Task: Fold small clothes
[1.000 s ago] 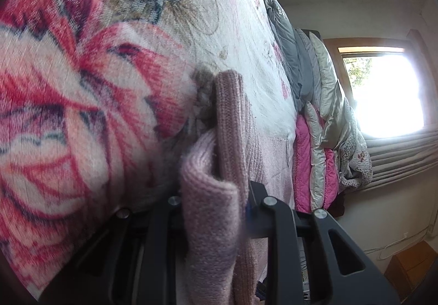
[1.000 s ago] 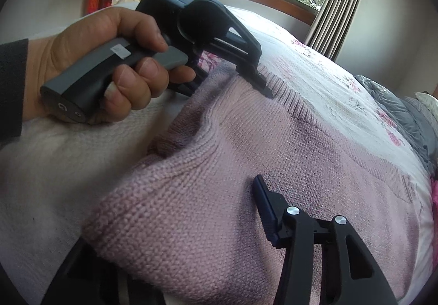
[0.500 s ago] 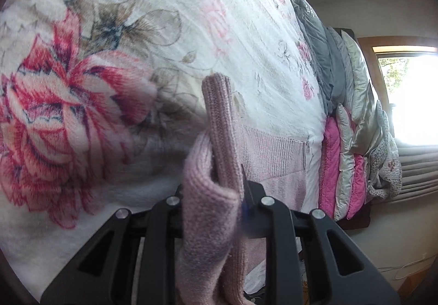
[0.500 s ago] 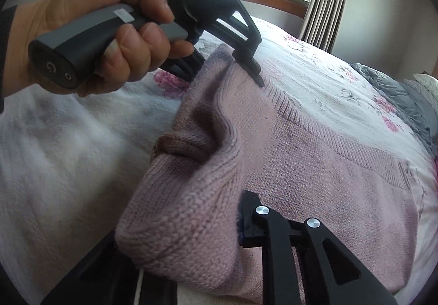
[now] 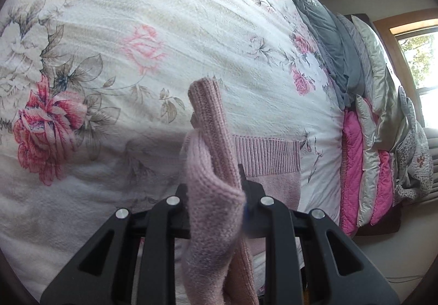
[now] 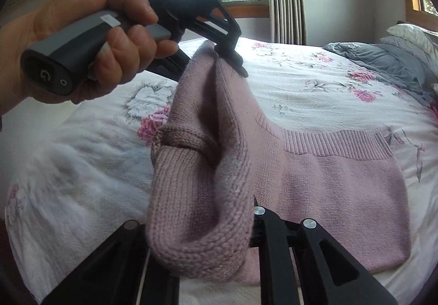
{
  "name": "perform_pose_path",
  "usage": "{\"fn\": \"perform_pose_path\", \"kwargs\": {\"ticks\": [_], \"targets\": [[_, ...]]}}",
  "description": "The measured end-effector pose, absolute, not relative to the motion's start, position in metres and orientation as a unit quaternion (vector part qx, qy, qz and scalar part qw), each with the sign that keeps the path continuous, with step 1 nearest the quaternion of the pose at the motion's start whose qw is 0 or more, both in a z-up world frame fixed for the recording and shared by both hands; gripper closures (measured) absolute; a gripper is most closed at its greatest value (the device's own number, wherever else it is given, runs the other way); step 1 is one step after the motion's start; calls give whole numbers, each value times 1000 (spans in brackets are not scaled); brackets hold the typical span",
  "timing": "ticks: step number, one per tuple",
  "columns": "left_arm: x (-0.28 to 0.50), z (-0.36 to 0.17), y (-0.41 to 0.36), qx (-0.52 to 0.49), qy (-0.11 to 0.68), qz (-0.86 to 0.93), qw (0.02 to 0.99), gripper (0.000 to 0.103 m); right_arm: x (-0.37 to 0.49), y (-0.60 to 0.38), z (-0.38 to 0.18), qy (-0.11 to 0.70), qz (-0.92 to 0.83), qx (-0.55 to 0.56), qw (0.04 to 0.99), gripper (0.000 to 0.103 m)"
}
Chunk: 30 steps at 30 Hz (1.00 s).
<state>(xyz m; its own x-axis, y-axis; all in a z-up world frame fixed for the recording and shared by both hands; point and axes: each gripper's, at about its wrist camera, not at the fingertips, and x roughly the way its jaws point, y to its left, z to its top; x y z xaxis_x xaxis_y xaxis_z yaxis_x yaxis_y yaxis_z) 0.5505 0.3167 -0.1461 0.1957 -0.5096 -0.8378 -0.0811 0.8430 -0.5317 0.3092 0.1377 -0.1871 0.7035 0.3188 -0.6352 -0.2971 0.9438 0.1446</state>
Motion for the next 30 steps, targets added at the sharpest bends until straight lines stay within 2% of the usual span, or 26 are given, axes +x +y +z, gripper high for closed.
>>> {"fn": "perform_pose_path", "kwargs": {"ticks": [11, 30], "targets": [[546, -117, 242, -170, 621, -97, 759, 82, 300, 72, -178, 349, 155, 82, 921, 91], [550, -147, 113, -91, 639, -85, 759, 82, 298, -18, -213, 378, 141, 176, 898, 92]]}}
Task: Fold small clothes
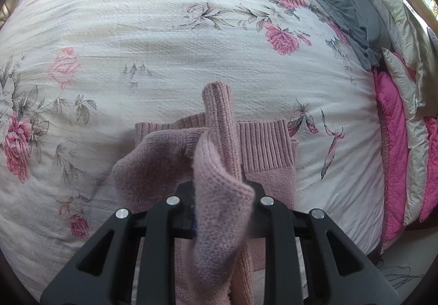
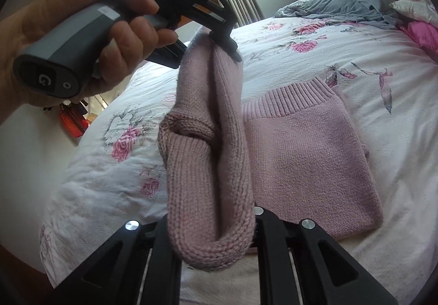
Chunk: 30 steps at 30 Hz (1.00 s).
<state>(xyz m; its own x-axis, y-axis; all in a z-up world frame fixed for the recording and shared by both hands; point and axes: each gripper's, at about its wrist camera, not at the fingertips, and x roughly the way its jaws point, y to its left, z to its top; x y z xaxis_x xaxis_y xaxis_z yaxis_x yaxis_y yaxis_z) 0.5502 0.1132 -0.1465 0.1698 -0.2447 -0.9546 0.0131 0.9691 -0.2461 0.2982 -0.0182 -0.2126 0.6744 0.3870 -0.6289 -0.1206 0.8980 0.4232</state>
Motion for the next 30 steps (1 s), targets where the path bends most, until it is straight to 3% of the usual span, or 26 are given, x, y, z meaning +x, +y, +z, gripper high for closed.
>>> {"fn": "perform_pose_path", "kwargs": {"ticks": [30], "targets": [[543, -213, -25, 35, 627, -39, 777, 83, 295, -125, -284, 396, 142, 309, 853, 92]]}}
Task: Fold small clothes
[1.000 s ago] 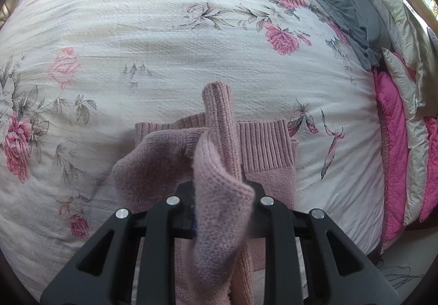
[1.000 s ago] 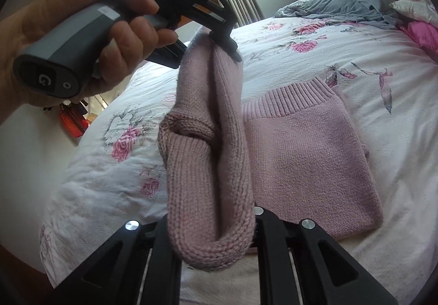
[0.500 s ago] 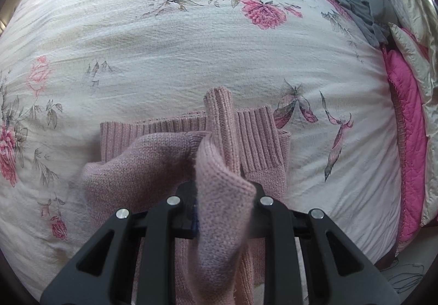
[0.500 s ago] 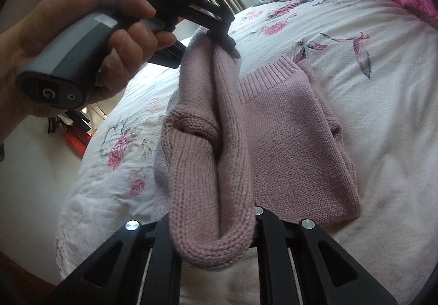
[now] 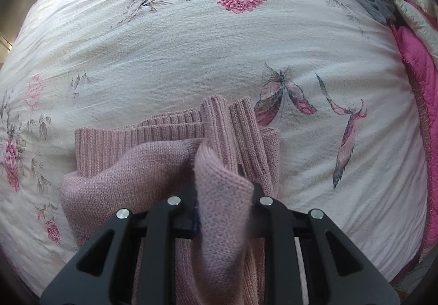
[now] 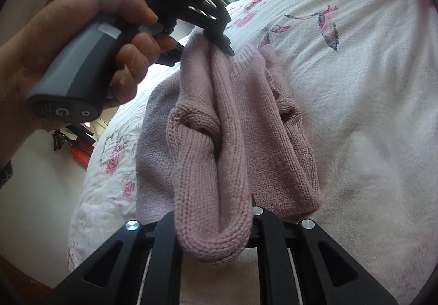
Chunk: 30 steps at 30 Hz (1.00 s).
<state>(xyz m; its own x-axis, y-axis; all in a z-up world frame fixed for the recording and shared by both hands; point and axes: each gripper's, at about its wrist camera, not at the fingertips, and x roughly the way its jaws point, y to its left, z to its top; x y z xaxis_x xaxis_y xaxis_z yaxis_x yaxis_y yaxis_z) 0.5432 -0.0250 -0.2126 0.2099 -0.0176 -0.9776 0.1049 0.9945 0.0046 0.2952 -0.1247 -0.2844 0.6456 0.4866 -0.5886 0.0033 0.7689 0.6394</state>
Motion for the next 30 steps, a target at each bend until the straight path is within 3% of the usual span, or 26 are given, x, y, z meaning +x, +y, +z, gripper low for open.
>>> {"fn": "perform_pose_path", "kwargs": {"ticks": [4, 10, 13, 17, 21, 24, 25, 28, 30], "targets": [[539, -221, -39, 54, 606, -35, 793, 82, 296, -132, -296, 403, 142, 327, 843, 92], [527, -223, -46, 39, 554, -79, 828, 58, 302, -147, -313, 417, 165, 361, 818, 92], [524, -216, -39, 17, 536, -99, 838, 54, 307, -154, -317, 422, 185, 384, 800, 90], [511, -181, -18, -22, 495, -129, 859, 43, 313, -163, -322, 430, 221, 416, 770, 76], [492, -148, 9, -41, 465, -161, 870, 36, 322, -173, -322, 432, 261, 451, 737, 47], [468, -141, 31, -53, 469, -188, 862, 35, 332, -179, -319, 438, 279, 463, 718, 41], [458, -143, 37, -50, 472, -196, 858, 35, 336, -180, -319, 443, 285, 460, 715, 41], [426, -150, 55, -47, 480, -222, 848, 35, 352, -180, -317, 467, 296, 439, 708, 57], [405, -156, 68, -56, 479, -235, 844, 35, 363, -180, -313, 476, 303, 423, 709, 87]]}}
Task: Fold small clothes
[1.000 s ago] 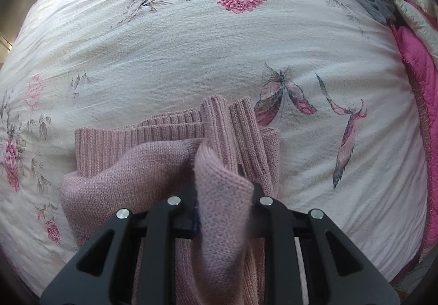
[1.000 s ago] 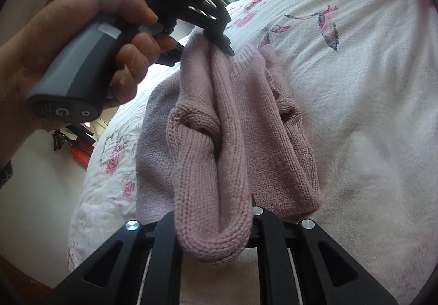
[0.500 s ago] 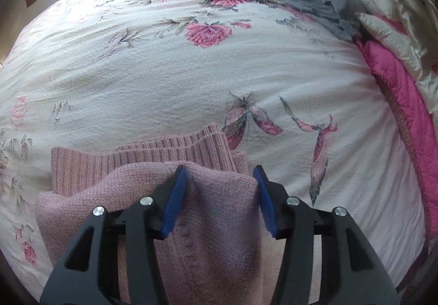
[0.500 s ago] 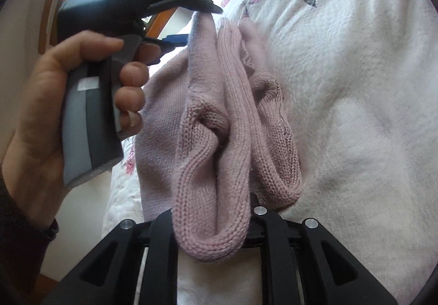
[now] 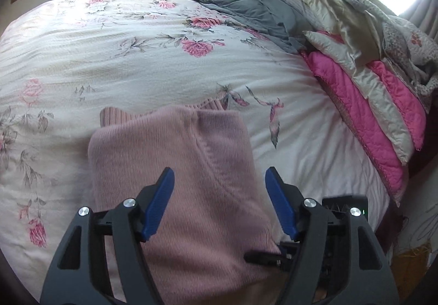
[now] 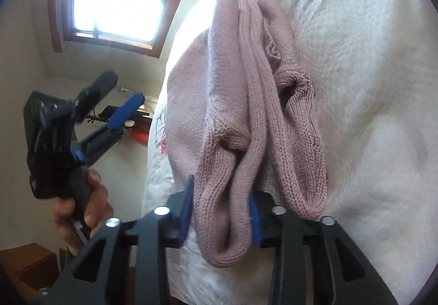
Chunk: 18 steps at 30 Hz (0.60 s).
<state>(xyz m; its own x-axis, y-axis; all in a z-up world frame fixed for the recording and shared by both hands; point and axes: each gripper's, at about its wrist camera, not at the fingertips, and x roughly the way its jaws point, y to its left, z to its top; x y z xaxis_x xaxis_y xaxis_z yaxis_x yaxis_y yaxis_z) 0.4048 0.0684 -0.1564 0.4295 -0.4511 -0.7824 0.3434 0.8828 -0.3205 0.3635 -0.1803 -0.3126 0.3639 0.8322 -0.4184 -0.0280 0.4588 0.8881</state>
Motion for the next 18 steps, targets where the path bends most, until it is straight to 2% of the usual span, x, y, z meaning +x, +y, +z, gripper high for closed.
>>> {"fn": "perform_pose_path", "kwargs": {"ticks": [6, 12, 13, 17, 18], "targets": [[363, -173, 90, -75, 481, -265, 832, 35, 384, -204, -268, 461, 282, 358, 761, 91], [355, -217, 78, -52, 520, -277, 807, 35, 386, -206, -300, 487, 266, 344, 758, 89], [356, -225, 78, -53, 529, -276, 801, 35, 384, -206, -300, 477, 276, 353, 756, 87], [356, -235, 83, -66, 529, -278, 799, 35, 391, -224, -289, 447, 280, 389, 755, 54], [355, -233, 85, -72, 525, -281, 800, 35, 400, -228, -284, 443, 270, 385, 763, 53]]}}
